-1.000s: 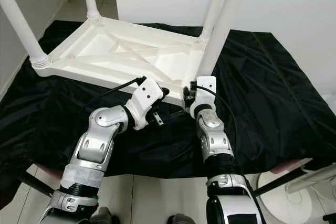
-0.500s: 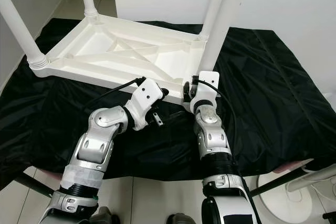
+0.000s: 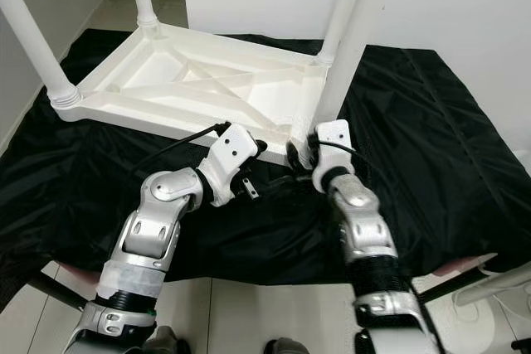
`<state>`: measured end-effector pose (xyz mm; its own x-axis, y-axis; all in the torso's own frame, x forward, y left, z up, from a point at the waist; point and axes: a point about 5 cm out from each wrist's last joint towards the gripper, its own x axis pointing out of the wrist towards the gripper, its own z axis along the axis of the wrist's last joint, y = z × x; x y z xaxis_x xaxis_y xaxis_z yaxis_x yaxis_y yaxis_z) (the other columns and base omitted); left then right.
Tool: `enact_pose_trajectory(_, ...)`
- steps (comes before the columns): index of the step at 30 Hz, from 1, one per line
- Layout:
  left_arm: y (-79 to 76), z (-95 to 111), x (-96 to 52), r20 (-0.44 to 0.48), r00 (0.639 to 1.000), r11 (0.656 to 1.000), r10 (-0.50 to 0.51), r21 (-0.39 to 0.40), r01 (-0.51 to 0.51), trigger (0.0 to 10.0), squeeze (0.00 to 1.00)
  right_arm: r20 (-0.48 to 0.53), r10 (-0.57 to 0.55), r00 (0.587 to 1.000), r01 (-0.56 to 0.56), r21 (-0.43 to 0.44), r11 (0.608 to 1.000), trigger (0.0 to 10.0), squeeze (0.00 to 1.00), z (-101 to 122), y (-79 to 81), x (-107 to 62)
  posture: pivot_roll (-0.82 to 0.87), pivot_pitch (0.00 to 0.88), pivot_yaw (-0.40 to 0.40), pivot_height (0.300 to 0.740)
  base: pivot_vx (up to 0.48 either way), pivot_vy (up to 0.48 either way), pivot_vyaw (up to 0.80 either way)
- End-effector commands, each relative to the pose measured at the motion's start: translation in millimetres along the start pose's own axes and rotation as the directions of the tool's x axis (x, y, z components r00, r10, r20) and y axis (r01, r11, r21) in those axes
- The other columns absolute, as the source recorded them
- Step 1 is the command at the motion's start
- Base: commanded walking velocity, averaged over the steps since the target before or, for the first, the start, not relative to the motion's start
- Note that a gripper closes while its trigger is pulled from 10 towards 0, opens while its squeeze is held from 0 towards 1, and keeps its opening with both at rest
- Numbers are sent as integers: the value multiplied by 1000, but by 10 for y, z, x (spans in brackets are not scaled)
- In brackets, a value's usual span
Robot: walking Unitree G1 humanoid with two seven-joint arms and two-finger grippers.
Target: Building children table
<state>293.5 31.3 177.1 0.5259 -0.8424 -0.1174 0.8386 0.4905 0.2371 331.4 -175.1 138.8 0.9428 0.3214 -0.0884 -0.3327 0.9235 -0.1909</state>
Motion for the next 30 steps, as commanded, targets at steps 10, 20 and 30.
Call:
enact_pose_trajectory(10, 143, 30, -8, 5, 967, 967, 253, 1, -253, 10000, 0, -16, 135, 991, -136, -84, 987, 10000, 0, -2, -186, 132, -13, 0, -53, 740, 0, 0, 0)
enact_pose_trajectory(20, 167, 55, -6, 10, 967, 967, 256, 9, -256, 10000, 0, -49, 233, 971, -237, -105, 966, 0, 0, 8, -117, 295, -1, 0, -46, 740, 0, 0, 0)
enact_pose_trajectory(30, 167, 59, -11, 9, 966, 966, 258, 11, -259, 10000, 0, -65, 281, 958, -286, -90, 954, 0, 0, -63, -86, 312, -2, 0, -49, 740, 0, 0, 0)
